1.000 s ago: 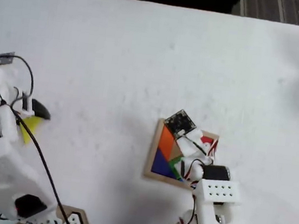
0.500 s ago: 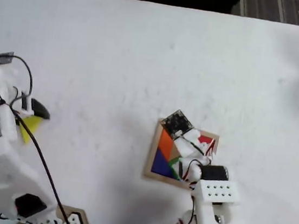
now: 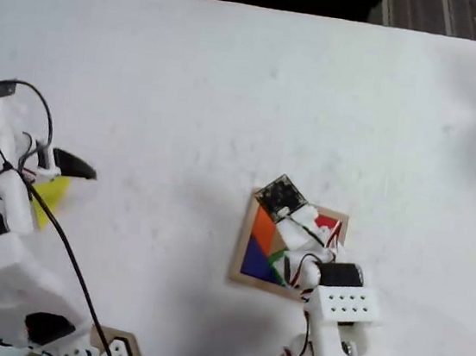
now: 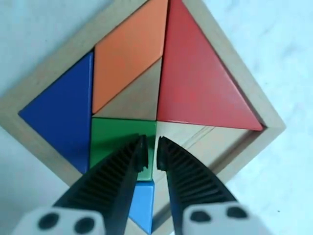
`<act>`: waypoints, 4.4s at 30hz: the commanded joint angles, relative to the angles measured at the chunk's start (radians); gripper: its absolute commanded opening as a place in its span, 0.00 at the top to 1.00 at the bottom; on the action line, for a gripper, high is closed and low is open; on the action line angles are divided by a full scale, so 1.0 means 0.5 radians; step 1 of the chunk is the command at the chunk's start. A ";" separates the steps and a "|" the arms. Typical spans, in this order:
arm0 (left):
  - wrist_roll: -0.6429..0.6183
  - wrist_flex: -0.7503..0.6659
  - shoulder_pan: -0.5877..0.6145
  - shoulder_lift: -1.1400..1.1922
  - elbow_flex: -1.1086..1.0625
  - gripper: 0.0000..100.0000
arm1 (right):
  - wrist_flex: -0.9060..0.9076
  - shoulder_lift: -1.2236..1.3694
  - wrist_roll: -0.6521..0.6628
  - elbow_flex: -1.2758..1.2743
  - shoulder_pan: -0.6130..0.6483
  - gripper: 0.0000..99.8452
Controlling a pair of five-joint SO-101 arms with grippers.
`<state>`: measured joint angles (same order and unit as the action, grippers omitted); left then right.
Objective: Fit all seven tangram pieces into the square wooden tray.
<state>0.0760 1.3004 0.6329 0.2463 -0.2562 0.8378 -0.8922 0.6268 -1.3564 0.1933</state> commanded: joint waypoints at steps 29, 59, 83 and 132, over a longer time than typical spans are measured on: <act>-0.089 -0.117 0.008 0.483 0.353 0.57 | -0.014 -0.051 0.021 0.006 0.020 0.96; 0.110 0.077 0.063 0.474 0.531 0.76 | -0.014 -0.038 0.021 0.006 0.020 0.95; -0.798 -0.037 0.097 0.683 0.626 0.57 | -0.014 -0.051 0.086 -0.018 0.023 0.95; -0.402 0.319 0.057 0.683 0.844 0.90 | -0.020 -0.051 0.089 -0.018 0.023 0.95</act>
<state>-0.1312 1.4461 0.6621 0.5869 0.1335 0.8362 -0.9030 0.6667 -1.3702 0.1933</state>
